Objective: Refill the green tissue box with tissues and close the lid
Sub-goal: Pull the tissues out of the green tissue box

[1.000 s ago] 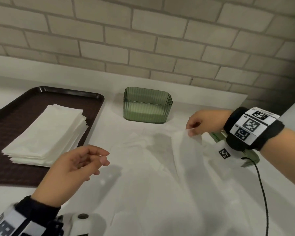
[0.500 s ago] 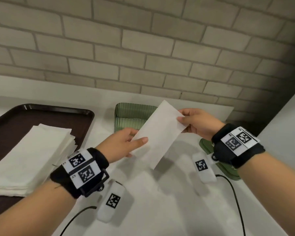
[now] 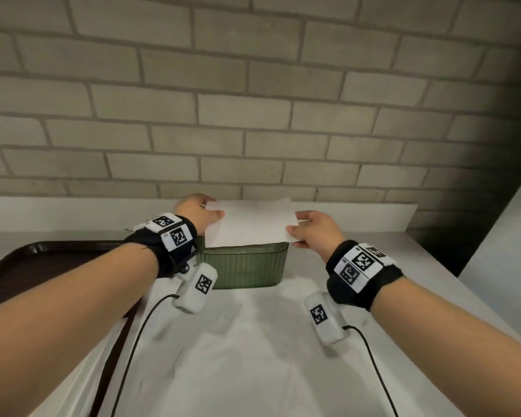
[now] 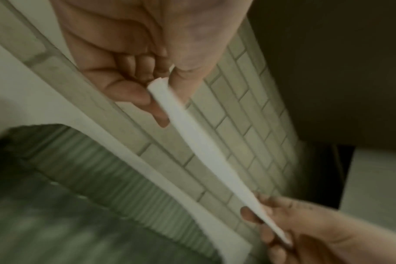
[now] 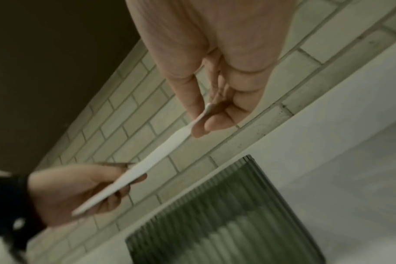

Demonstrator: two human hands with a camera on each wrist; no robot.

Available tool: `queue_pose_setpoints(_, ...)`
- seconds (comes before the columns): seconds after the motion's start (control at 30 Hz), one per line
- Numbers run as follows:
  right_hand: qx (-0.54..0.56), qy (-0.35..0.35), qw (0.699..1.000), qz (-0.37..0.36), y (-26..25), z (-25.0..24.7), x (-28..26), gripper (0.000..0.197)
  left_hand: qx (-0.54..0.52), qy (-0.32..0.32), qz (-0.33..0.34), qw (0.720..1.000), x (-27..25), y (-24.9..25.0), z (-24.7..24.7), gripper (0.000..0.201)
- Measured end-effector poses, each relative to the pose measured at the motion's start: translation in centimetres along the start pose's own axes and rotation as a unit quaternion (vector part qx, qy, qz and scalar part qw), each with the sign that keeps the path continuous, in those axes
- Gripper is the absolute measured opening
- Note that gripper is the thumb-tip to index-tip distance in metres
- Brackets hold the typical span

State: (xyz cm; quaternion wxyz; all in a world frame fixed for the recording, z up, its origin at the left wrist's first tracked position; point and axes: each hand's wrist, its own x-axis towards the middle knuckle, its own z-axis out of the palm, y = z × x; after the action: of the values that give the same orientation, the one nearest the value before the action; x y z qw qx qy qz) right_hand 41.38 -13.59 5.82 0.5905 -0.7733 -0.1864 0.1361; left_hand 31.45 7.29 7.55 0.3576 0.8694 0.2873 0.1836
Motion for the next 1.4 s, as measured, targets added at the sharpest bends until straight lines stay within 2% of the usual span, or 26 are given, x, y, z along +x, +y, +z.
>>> queue_pose_setpoints(0.1, -0.072, -0.006, 0.997, -0.015, 0.9, 1.2, 1.5, 0.041, 0.054, 0.001, -0.008, 0.999, 1.7, -1.3, 0.9, 0.034)
queue_pose_setpoints(0.2, -0.112, -0.009, 0.993, -0.022, 1.6, 1.8, 2.5, 0.035, 0.087, -0.023, -0.011, 0.996, 2.7, -1.9, 1.7, 0.029)
queue_pose_setpoints(0.33, -0.16, 0.051, 0.985, -0.048, 1.8, 0.5, 3.3, 0.019, 0.124, -0.045, -0.007, 0.991, 3.9, -2.3, 2.4, 0.026)
queue_pose_setpoints(0.4, -0.215, 0.051, 0.975, -0.02, 1.9, -1.2, 3.2, 0.009, 0.15, -0.055, -0.006, 0.987, 4.2, -2.5, 2.7, 0.028)
queue_pose_setpoints(0.43, -0.259, 0.025, 0.966, 0.007, 2.1, -2.3, 3.0, 0.008, 0.162, -0.058, -0.003, 0.985, 4.4, -2.5, 2.9, 0.028)
queue_pose_setpoints(0.5, -0.366, -0.079, 0.924, 0.078, 2.7, -4.5, 2.2, 0.014, 0.187, -0.064, 0.002, 0.98, 4.7, -2.5, 3.3, 0.029)
queue_pose_setpoints(0.57, -0.459, -0.197, 0.854, 0.146, 3.4, -6.1, 0.8, 0.032, 0.222, -0.081, 0.004, 0.972, 4.8, -2.5, 3.7, 0.031)
queue_pose_setpoints(0.63, -0.521, -0.278, 0.787, 0.179, 4.4, -7.0, -0.7, 0.048, 0.258, -0.098, 0.011, 0.961, 4.6, -2.4, 4.3, 0.037)
queue_pose_setpoints(0.67, -0.538, -0.302, 0.765, 0.183, 4.8, -7.3, -1.3, 0.052, 0.273, -0.104, 0.013, 0.956, 4.5, -2.3, 4.5, 0.041)
queue_pose_setpoints(0.73, -0.555, -0.32, 0.749, 0.169, 5.8, -7.4, -2.5, 0.057, 0.309, -0.115, 0.024, 0.944, 4.3, -2.2, 4.9, 0.048)
queue_pose_setpoints(0.87, -0.581, -0.309, 0.744, 0.119, 7.6, -6.8, -3.8, 0.071, 0.39, -0.154, 0.041, 0.907, 4.1, -2.0, 5.7, 0.048)
queue_pose_setpoints(0.97, -0.587, -0.294, 0.748, 0.103, 8.3, -6.1, -4.3, 0.07, 0.411, -0.181, 0.051, 0.892, 3.7, -2.0, 6.4, 0.041)
queue_pose_setpoints(1.03, -0.58, -0.286, 0.755, 0.11, 8.2, -6.0, -4.4, 0.07, 0.415, -0.182, 0.062, 0.889, 3.5, -1.9, 6.7, 0.043)
queue_pose_setpoints(1.13, -0.56, -0.275, 0.774, 0.112, 7.8, -6.0, -4.7, 0.07, 0.405, -0.143, 0.086, 0.899, 2.6, -1.3, 6.5, 0.055)
queue_pose_setpoints(1.27, -0.53, -0.251, 0.807, 0.071, 6.9, -6.1, -4.9, 0.051, 0.358, -0.096, 0.166, 0.914, -0.3, -0.4, 5.9, 0.074)
queue_pose_setpoints(1.4, -0.534, -0.249, 0.808, 0.016, 5.3, -6.4, -4.2, 0.036, 0.381, -0.102, 0.262, 0.881, -4.3, 0.1, 5.8, 0.092)
